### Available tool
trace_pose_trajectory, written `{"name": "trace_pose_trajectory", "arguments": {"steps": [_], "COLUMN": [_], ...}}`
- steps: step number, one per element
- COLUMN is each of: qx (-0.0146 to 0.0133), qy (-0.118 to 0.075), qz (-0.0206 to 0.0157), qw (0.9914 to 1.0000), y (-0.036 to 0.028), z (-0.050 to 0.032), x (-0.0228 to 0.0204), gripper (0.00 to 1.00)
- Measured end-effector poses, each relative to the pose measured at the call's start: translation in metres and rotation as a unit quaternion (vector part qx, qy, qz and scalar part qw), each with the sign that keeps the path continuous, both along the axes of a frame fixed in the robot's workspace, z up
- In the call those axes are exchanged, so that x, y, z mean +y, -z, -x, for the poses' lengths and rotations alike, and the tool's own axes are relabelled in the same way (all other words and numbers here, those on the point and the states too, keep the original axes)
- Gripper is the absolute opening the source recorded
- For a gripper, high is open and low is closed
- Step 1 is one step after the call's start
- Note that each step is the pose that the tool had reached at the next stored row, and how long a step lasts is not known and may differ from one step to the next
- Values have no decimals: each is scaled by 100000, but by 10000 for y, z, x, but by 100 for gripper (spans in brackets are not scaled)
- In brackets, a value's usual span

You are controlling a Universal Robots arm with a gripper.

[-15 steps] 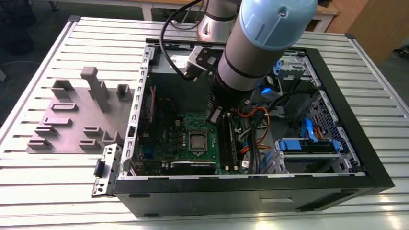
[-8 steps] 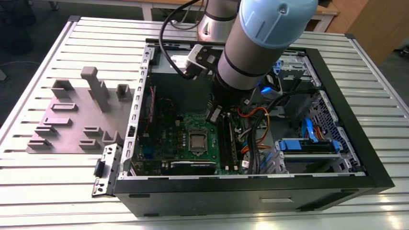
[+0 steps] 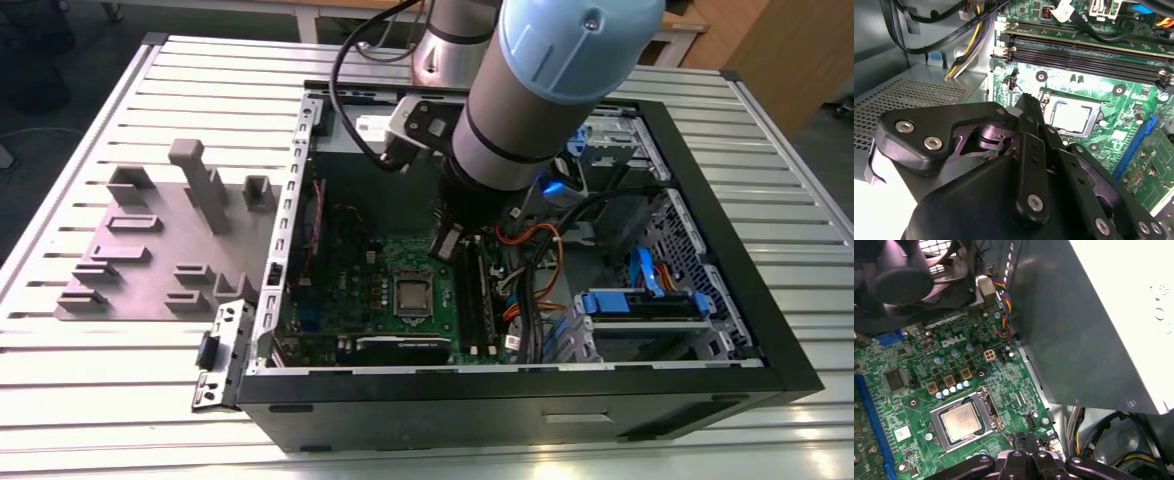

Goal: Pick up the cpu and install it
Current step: 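Install the first cpu locking lever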

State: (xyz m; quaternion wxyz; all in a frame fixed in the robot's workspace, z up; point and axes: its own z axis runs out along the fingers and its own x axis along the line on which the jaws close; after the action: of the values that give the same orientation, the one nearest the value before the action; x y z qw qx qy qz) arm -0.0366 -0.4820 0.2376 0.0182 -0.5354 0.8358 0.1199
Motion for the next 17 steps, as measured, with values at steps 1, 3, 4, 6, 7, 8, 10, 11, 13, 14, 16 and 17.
{"name": "trace_pose_trajectory", "arguments": {"steps": [1, 3, 4, 6, 7, 8, 10, 11, 13, 14, 16, 17], "qx": [3, 3, 2, -1, 0, 0, 1, 2, 1, 2, 1, 2], "qy": [-158, -438, -572, -822, -915, -947, -965, -964, -962, -961, -961, -962], "qz": [0, 2, -4, -4, 0, -3, -3, -4, -2, -2, -3, -4], "qw": [100000, 99999, 99998, 99997, 99996, 99996, 99995, 99995, 99995, 99995, 99995, 99995], "y": [0, 0, 0, 1, 0, 1, 0, 0, 0, 0, 0, 0], "z": [0, 0, 0, 0, 0, 0, -1, -1, 0, 0, 0, 0], "x": [-8, -23, -31, -48, -57, -62, -65, -66, -88, -89, -89, -89], "gripper": [11, 11, 11, 11, 11, 11, 11, 11, 11, 11, 11, 11]}}
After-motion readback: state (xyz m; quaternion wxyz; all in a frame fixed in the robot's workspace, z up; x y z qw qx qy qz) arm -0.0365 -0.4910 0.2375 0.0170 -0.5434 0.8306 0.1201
